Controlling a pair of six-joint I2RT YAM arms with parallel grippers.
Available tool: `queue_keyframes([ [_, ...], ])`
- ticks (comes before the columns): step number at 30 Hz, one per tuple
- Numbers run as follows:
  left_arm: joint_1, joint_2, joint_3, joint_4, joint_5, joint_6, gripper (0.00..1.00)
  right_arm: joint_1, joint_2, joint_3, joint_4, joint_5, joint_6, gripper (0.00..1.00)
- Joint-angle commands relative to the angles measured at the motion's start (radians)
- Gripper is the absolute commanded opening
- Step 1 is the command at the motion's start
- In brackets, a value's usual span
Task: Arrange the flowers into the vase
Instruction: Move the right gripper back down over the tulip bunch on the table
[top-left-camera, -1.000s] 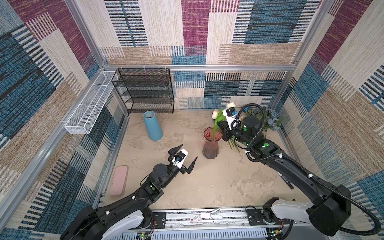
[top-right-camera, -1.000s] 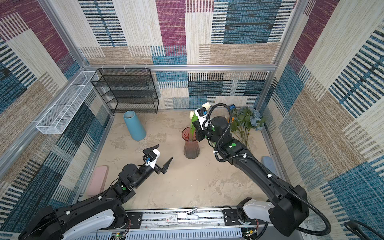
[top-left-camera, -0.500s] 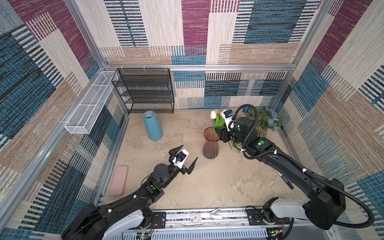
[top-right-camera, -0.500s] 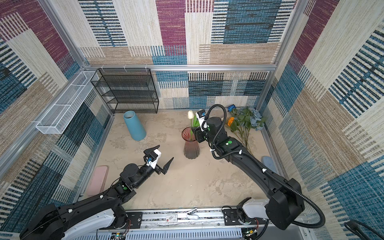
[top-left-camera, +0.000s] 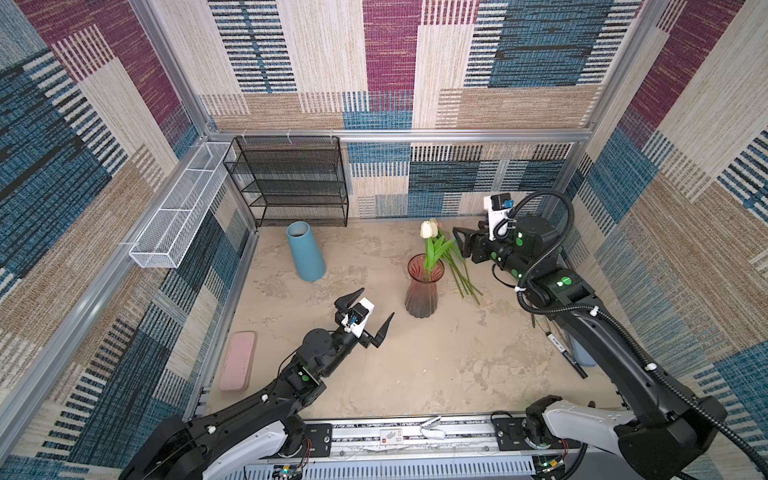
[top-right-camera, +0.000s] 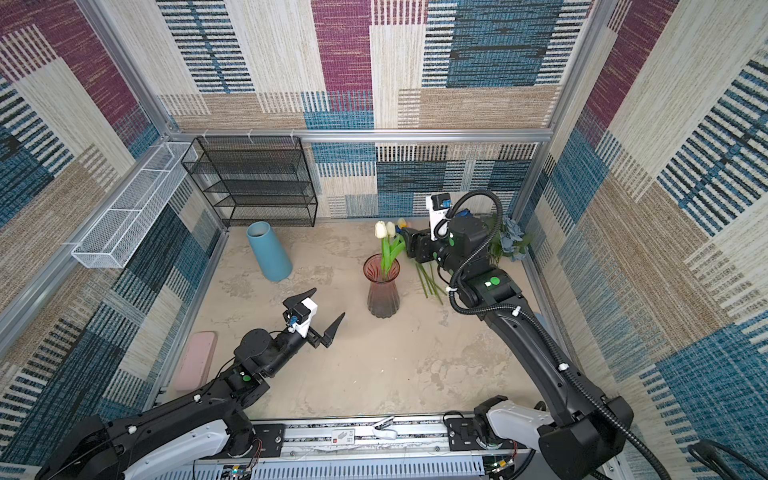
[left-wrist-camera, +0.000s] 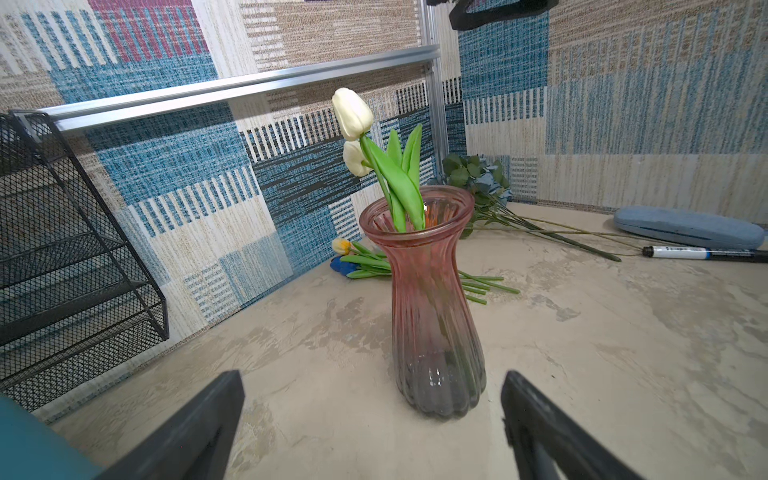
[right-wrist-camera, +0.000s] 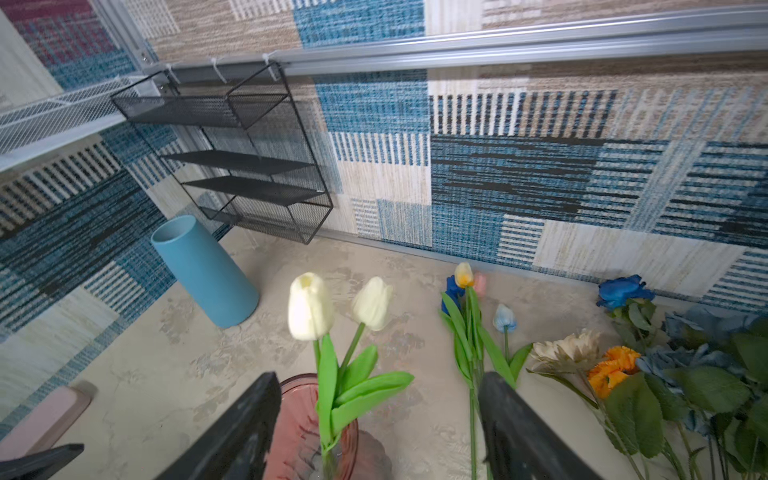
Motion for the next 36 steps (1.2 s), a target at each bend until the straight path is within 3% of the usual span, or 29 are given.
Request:
queue_keyframes([
  [1,0.001,-0.027,0.029,-0.048,0.050,0.008,0.99,-0.119,0.040,0.007,0.040,-0.121,0.082,0.75],
  [6,0.000,-0.075,0.061,-0.141,0.133,0.007,0.99,-0.261,0.231,0.000,-0.001,-0.169,0.066,0.61],
  [9,0.000,-0.083,0.064,-0.158,0.173,-0.010,0.99,-0.268,0.366,0.006,-0.046,-0.101,0.025,0.49],
  [15,-0.002,-0.012,0.071,-0.151,0.254,-0.064,0.99,-0.265,0.546,0.012,-0.022,-0.081,-0.006,0.43],
  [29,-0.002,0.038,0.041,-0.047,0.200,-0.062,0.99,-0.233,0.779,0.096,-0.001,-0.119,-0.029,0.41],
  [36,-0.002,0.005,0.031,-0.065,0.178,-0.064,0.99,-0.227,0.841,0.143,-0.002,-0.104,-0.031,0.22],
])
